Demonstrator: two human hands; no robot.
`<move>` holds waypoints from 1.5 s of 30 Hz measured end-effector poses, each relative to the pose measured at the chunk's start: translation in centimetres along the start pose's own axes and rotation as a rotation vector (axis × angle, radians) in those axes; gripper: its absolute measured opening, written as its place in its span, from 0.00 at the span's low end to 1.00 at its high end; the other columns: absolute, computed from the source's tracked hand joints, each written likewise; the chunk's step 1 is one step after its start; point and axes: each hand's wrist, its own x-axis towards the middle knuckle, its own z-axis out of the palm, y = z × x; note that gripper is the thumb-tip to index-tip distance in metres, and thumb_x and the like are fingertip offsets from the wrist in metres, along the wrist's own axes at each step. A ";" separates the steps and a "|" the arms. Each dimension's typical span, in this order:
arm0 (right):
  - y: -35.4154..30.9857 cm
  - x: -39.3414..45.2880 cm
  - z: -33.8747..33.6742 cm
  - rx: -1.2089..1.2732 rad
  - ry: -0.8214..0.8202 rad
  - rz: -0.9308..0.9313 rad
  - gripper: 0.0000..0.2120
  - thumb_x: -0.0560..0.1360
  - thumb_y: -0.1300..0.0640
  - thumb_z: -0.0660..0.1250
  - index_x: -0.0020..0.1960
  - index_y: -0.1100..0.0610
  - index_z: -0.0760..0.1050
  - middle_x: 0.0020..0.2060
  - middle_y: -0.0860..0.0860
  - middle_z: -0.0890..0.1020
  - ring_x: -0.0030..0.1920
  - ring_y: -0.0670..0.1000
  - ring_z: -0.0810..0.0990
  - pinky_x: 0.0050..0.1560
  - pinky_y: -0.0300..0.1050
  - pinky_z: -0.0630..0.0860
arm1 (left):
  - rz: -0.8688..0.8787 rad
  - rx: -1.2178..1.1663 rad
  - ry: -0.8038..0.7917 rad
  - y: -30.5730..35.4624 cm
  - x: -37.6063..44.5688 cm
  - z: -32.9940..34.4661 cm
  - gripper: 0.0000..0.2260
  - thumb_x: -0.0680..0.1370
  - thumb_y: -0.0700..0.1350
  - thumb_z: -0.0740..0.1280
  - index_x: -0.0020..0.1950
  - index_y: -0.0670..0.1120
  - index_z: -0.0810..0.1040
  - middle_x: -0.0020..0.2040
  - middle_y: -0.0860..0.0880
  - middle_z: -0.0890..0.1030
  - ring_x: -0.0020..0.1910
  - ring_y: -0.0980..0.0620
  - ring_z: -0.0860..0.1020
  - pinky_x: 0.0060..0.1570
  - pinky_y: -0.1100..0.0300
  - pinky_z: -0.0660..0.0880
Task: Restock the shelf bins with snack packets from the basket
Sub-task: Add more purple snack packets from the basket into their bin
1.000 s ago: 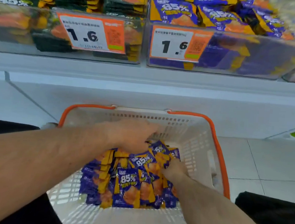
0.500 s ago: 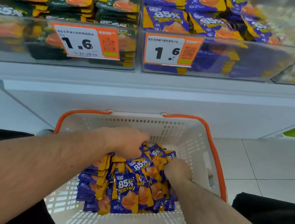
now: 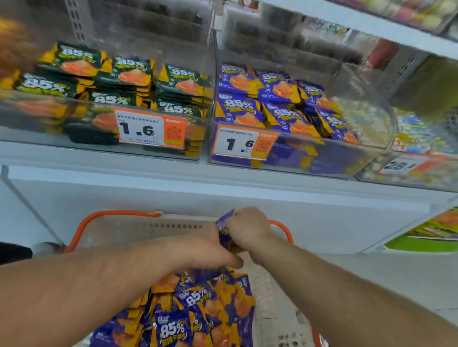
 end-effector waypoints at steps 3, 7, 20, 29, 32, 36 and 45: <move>-0.3 -1.0 -1.3 0.071 0.053 -0.107 0.12 0.76 0.55 0.64 0.36 0.58 0.74 0.33 0.59 0.78 0.38 0.59 0.82 0.39 0.53 0.77 | 0.009 -0.170 0.150 0.4 -0.2 0.1 0.11 0.69 0.33 0.67 0.47 0.46 0.74 0.40 0.46 0.79 0.35 0.50 0.78 0.29 0.61 0.75; 0.2 -2.8 -3.3 0.069 0.176 -0.175 0.06 0.73 0.49 0.67 0.48 0.50 0.79 0.48 0.51 0.75 0.48 0.51 0.77 0.49 0.45 0.75 | 0.065 -0.487 0.203 1.2 -1.0 -0.4 0.15 0.71 0.26 0.64 0.45 0.44 0.80 0.40 0.44 0.84 0.38 0.48 0.82 0.40 0.57 0.76; -0.8 -6.4 -5.9 0.310 0.382 -0.369 0.36 0.63 0.46 0.79 0.67 0.44 0.68 0.60 0.43 0.67 0.58 0.42 0.71 0.50 0.31 0.68 | 0.424 -0.556 -0.079 5.7 -4.6 -3.5 0.31 0.64 0.26 0.63 0.66 0.44 0.74 0.62 0.39 0.79 0.59 0.46 0.79 0.62 0.47 0.73; -1.7 -5.5 -7.6 0.417 0.563 -0.495 0.32 0.60 0.47 0.78 0.61 0.43 0.70 0.56 0.42 0.74 0.55 0.42 0.76 0.50 0.31 0.73 | 0.603 -0.374 -0.030 9.4 -4.8 -4.8 0.34 0.58 0.31 0.60 0.66 0.42 0.73 0.53 0.45 0.82 0.48 0.51 0.79 0.45 0.55 0.75; -2.0 -5.0 -8.7 0.474 0.628 -0.503 0.31 0.57 0.44 0.75 0.59 0.43 0.71 0.54 0.45 0.77 0.52 0.45 0.78 0.49 0.36 0.75 | 0.662 -0.318 0.005 11.1 -4.4 -4.9 0.35 0.58 0.32 0.60 0.66 0.44 0.73 0.54 0.43 0.82 0.47 0.50 0.77 0.42 0.57 0.73; -2.3 -4.5 -11.0 0.519 0.707 -0.494 0.30 0.57 0.45 0.74 0.58 0.45 0.71 0.52 0.47 0.78 0.48 0.46 0.79 0.46 0.39 0.76 | 0.782 -0.362 0.069 12.9 -3.3 -5.5 0.34 0.61 0.38 0.64 0.68 0.50 0.70 0.63 0.47 0.78 0.56 0.53 0.79 0.50 0.60 0.77; -2.2 2.5 -19.0 0.152 0.912 -0.363 0.33 0.58 0.38 0.67 0.59 0.53 0.73 0.52 0.52 0.80 0.55 0.56 0.77 0.58 0.53 0.74 | 0.575 0.506 0.826 17.5 3.5 -10.2 0.28 0.80 0.59 0.54 0.78 0.50 0.59 0.78 0.49 0.56 0.76 0.48 0.56 0.73 0.45 0.51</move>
